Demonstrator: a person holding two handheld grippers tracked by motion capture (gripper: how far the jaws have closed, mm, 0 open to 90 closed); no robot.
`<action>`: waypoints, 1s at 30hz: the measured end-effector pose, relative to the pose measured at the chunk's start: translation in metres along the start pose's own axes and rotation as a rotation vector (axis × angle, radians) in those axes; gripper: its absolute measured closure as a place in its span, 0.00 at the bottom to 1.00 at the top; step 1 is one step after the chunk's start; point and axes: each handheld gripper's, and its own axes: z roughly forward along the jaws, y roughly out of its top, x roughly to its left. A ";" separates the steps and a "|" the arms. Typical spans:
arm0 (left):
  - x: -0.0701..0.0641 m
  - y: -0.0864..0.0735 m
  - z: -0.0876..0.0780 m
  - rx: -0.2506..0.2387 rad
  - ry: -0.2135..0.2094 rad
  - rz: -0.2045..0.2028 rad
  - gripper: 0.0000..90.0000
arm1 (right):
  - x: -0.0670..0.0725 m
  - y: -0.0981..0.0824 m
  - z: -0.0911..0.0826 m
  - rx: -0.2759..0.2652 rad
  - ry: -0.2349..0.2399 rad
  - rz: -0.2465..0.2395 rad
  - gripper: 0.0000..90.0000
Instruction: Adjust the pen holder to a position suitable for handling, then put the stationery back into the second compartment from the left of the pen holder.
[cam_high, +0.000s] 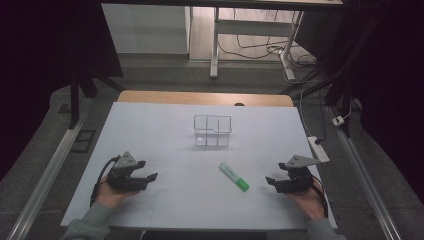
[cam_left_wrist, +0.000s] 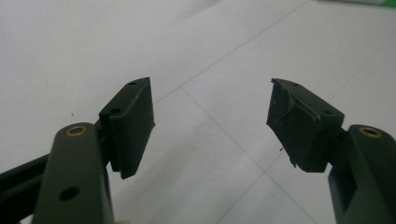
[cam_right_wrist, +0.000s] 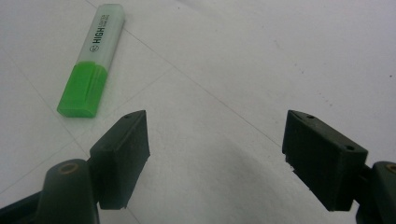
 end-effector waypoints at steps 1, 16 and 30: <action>0.000 -0.001 -0.001 -0.001 -0.002 -0.001 0.35 | 0.000 0.000 0.000 0.001 0.000 -0.001 0.25; 0.001 0.000 0.000 -0.002 -0.019 0.011 0.32 | 0.009 0.015 -0.010 -0.016 0.042 -0.007 0.26; 0.003 -0.002 0.003 0.013 -0.018 0.013 0.32 | 0.026 0.033 -0.002 0.041 0.086 -0.041 0.27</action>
